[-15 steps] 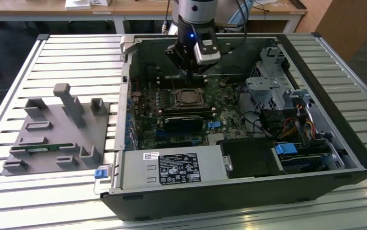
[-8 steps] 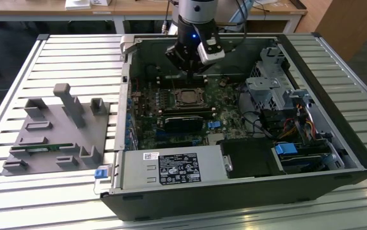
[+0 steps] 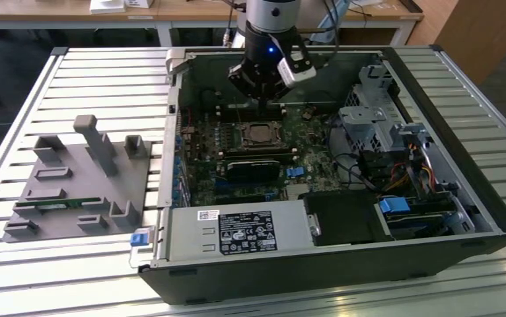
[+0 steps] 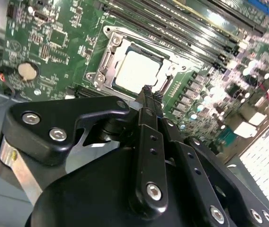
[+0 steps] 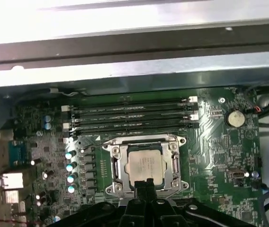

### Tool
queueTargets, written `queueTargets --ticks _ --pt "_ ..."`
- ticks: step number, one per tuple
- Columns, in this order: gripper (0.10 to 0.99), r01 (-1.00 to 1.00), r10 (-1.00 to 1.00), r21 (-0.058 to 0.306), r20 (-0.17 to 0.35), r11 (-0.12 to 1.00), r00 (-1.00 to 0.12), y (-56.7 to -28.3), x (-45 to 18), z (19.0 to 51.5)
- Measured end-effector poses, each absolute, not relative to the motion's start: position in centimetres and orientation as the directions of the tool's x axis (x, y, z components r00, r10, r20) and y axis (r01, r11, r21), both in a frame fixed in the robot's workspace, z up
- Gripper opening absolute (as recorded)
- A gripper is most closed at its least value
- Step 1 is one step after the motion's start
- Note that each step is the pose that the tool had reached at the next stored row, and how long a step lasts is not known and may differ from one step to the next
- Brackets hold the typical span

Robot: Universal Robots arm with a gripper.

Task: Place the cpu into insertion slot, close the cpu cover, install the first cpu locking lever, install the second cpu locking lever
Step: 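Install the first cpu locking lever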

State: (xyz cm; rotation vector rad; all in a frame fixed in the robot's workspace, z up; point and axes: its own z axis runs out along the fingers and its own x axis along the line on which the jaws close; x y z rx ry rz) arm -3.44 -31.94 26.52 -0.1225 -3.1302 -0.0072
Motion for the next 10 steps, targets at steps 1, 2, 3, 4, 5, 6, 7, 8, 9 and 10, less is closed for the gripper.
queueTargets --ticks 1,2,3,4,5,6,7,8,9,10 --pt "0.106 0.060 0.060 0.004 0.009 0.998 -0.998 -31.94 -3.44 26.52" --pt "0.106 0.044 0.044 0.004 0.009 0.999 -0.999 -31.94 -3.44 26.52" --pt "0.106 0.028 0.028 0.004 0.009 1.000 -1.000 -31.94 -3.44 26.52" --pt "0.106 0.011 0.011 0.004 0.009 1.000 -1.000 -31.94 -3.44 26.52" --pt "0.106 -0.006 -0.006 0.004 0.009 1.000 -1.000 -31.94 -3.44 26.52" --pt "0.106 -0.023 -0.023 0.004 0.009 1.000 -1.000 -31.94 -3.44 26.52" --pt "0.106 -0.038 -0.038 0.004 0.009 0.999 -0.999 -31.94 -3.44 26.52" --pt "0.106 -0.048 -0.048 0.006 0.009 0.999 -0.999 -31.94 -3.44 26.51" --pt "0.106 -0.053 -0.053 0.012 0.008 0.999 -0.999 -31.94 -3.44 26.50" --pt "0.106 -0.055 -0.056 0.024 0.006 0.998 -0.998 -31.94 -3.46 26.49"
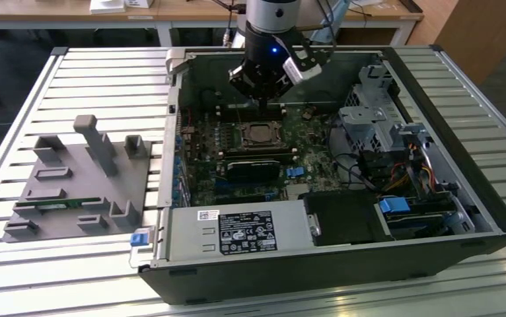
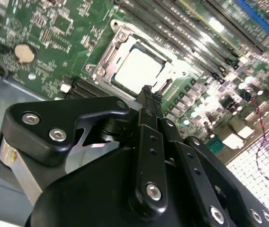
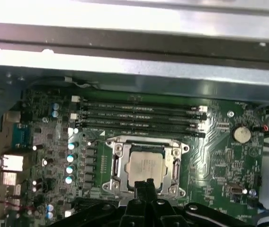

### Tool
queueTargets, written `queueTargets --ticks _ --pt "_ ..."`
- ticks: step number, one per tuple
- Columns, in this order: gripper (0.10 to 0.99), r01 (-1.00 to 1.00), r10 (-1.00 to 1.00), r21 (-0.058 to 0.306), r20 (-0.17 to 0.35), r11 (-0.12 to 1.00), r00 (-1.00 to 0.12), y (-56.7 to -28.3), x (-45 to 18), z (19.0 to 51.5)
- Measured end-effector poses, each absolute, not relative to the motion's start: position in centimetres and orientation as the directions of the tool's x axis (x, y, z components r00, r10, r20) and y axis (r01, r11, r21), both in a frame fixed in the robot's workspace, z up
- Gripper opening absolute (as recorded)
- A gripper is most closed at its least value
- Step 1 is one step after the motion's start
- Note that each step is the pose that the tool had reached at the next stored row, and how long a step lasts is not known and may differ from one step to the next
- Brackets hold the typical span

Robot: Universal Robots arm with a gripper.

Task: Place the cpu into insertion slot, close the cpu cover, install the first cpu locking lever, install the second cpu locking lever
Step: 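Install the first cpu locking lever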

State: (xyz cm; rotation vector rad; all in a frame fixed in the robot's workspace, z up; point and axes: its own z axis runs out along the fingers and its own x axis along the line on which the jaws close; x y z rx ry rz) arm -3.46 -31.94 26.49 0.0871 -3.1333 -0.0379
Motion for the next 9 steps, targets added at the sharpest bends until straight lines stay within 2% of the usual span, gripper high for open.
queueTargets --ticks 3,6,9 --pt "0.106 -0.057 -0.057 0.049 -0.011 0.997 -0.998 -31.9 -3.7 26.5" --pt "0.106 -0.059 -0.057 0.049 -0.041 0.997 -0.998 -31.9 -4.5 26.5" --pt "0.106 -0.056 -0.054 0.049 -0.042 0.997 -0.998 -31.9 -4.7 26.5"
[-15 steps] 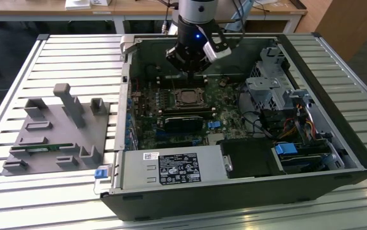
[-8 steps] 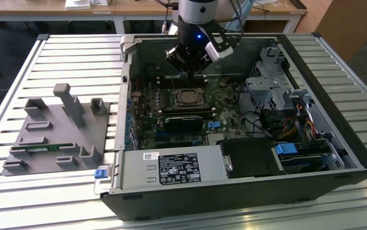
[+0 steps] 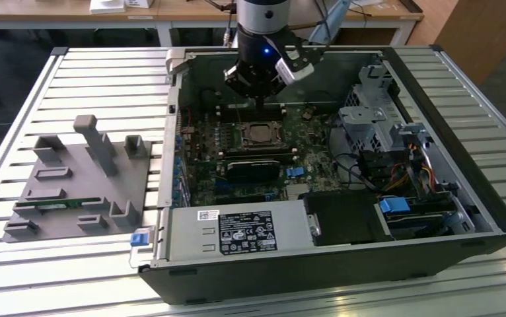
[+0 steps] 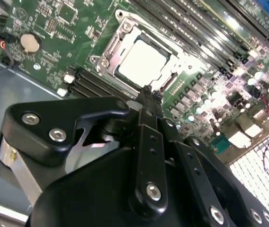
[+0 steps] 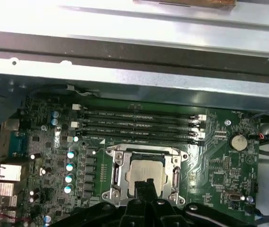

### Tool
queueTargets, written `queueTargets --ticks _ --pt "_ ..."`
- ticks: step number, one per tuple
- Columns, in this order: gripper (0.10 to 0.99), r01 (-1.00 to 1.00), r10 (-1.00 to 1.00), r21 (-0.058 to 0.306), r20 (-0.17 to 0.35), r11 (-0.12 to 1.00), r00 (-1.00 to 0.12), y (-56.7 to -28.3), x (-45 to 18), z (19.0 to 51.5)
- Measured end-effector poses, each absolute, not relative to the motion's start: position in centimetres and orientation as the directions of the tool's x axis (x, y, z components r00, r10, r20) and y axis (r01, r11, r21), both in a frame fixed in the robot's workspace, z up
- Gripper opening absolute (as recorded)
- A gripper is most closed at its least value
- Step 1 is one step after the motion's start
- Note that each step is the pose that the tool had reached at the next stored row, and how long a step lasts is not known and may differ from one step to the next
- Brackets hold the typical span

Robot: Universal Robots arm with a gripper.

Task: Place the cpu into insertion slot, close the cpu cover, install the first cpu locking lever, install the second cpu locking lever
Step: 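Install the first cpu locking lever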

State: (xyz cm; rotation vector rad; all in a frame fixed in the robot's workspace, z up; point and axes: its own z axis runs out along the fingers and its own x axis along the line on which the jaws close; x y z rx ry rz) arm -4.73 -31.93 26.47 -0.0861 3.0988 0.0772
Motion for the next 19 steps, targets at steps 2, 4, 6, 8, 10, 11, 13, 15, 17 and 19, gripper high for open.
queueTargets --ticks 2,4,6,8,10,11,13,15,17,19 --pt "0.106 -0.043 -0.041 0.049 -0.042 0.998 -0.998 -31.9 -4.7 26.4" --pt "0.106 -0.011 -0.009 0.049 -0.042 0.999 -0.999 -31.9 -4.7 26.4" --pt "0.106 0.003 0.005 0.049 -0.042 0.999 -0.999 -31.9 -5.0 26.4" --pt "0.106 0.004 0.006 0.049 -0.042 0.999 -0.999 -31.9 -5.4 26.4" --pt "0.106 0.004 0.006 0.049 -0.042 0.999 -0.999 -31.9 -6.0 26.4" --pt "0.106 0.004 0.006 0.049 -0.042 0.999 -0.999 -31.9 -6.2 26.4" --pt "0.106 0.004 0.006 0.049 -0.042 0.999 -0.999 -31.9 -6.7 26.4" --pt "0.106 0.004 0.006 0.049 -0.042 0.999 -0.999 -31.9 -7.1 26.3" --pt "0.106 0.004 0.006 0.049 -0.042 0.999 -0.999 -31.9 -7.6 26.3" --pt "0.106 0.004 0.006 0.049 -0.042 0.999 -0.999 -31.9 -7.9 26.2"
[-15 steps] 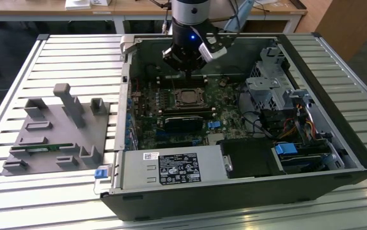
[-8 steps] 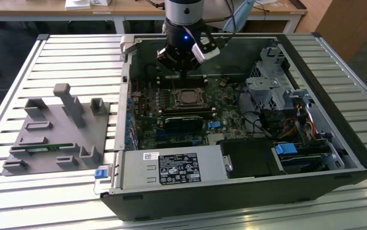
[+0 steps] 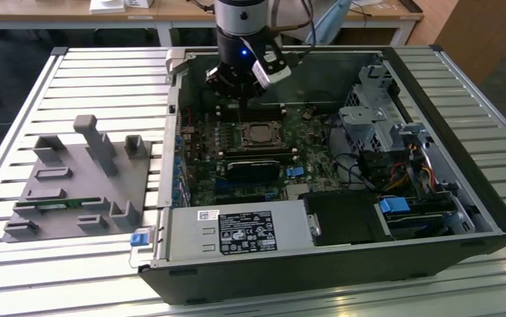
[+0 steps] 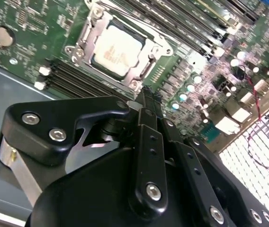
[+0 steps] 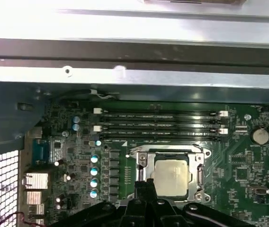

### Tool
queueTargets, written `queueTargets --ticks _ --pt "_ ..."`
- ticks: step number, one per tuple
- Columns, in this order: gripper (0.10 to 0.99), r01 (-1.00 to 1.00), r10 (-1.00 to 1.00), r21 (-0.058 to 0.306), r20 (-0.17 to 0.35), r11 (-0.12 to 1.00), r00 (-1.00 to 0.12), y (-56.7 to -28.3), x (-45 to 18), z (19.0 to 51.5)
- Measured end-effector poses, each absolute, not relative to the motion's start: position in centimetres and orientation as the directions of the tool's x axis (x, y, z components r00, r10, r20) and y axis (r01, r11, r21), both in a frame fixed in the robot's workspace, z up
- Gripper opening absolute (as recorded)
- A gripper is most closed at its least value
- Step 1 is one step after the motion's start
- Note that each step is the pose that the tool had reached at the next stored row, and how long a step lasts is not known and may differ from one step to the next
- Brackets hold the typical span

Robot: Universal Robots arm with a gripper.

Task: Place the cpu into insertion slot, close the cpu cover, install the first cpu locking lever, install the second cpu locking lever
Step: 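Install the first cpu locking lever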

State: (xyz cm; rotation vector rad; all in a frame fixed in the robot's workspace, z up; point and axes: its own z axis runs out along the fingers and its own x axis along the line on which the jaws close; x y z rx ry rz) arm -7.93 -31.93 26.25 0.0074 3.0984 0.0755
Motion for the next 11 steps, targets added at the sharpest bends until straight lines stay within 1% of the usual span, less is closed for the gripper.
queueTargets --ticks 11 --pt "0.106 0.004 0.006 0.049 -0.042 0.999 -0.999 -31.7 -9.4 25.9"
